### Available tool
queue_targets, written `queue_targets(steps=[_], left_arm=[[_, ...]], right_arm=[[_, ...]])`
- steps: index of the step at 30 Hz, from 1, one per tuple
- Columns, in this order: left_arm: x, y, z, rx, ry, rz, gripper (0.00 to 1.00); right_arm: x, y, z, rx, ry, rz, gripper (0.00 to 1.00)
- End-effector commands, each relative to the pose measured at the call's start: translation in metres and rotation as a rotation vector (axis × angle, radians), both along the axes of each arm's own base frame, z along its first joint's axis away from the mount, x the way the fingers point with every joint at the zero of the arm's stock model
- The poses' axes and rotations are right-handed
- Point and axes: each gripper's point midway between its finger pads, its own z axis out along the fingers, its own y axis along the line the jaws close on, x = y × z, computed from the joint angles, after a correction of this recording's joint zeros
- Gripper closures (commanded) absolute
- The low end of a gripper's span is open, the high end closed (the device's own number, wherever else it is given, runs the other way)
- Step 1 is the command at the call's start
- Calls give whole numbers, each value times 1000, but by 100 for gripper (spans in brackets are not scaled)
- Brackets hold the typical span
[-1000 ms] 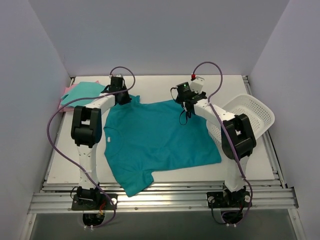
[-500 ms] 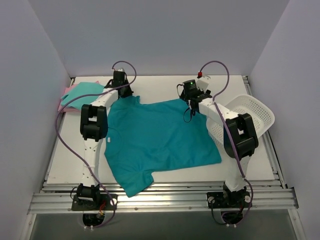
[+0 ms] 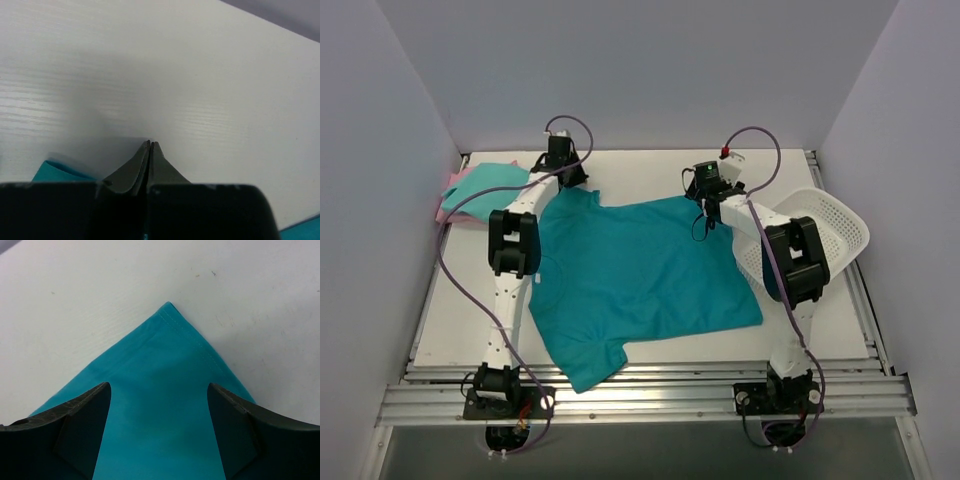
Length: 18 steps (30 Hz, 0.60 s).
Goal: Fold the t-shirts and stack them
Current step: Flatten the tshirt out
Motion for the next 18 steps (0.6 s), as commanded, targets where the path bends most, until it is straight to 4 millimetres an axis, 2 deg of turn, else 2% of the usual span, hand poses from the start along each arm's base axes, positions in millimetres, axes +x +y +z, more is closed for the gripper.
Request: queue_targets(steps=[1,3,4,5,7,8,9,10,11,12,13,14,15,16,18], left_arm=[[-8,6,40,-11,-75,22,98],[-18,8,62,-15,-112,25,98],[-21,12,104,-12,-193,41,98],[-36,13,90,6,-157,38,98],[-46,18,109,21,-193,42,98],[-59,19,117,27,-198,36,98],[-63,21,121,30,-206,37,98],[-68,23,138,29,-237,42,98],[-73,24,139,30,-236,43,98],[-82,25,130,36,-214,42,98],[-87,27,142,35,-233,50,98],[-91,28,140,36,-227,55,98],[-100,29,131,42,-201,57,98],[-106,31,136,40,-205,63,98],[-115,31,133,37,-192,73,98]], right_arm=[[8,3,-2,-1,-9,16,27],[7,3,-8,0,0,17,27],[5,2,-11,-1,6,18,27],[5,3,-12,4,5,21,27],[2,3,-15,7,8,17,27],[2,3,-10,12,-2,14,27],[0,2,-9,7,-1,9,27],[-2,2,-8,10,-2,2,26],[-4,2,-2,12,-11,-2,26],[-8,4,0,4,-9,-1,26],[-11,5,4,-6,-15,4,26],[-16,6,10,-6,-26,5,26],[-18,13,12,7,-31,32,26],[-20,16,16,7,-39,50,26],[-29,18,22,11,-66,56,24]])
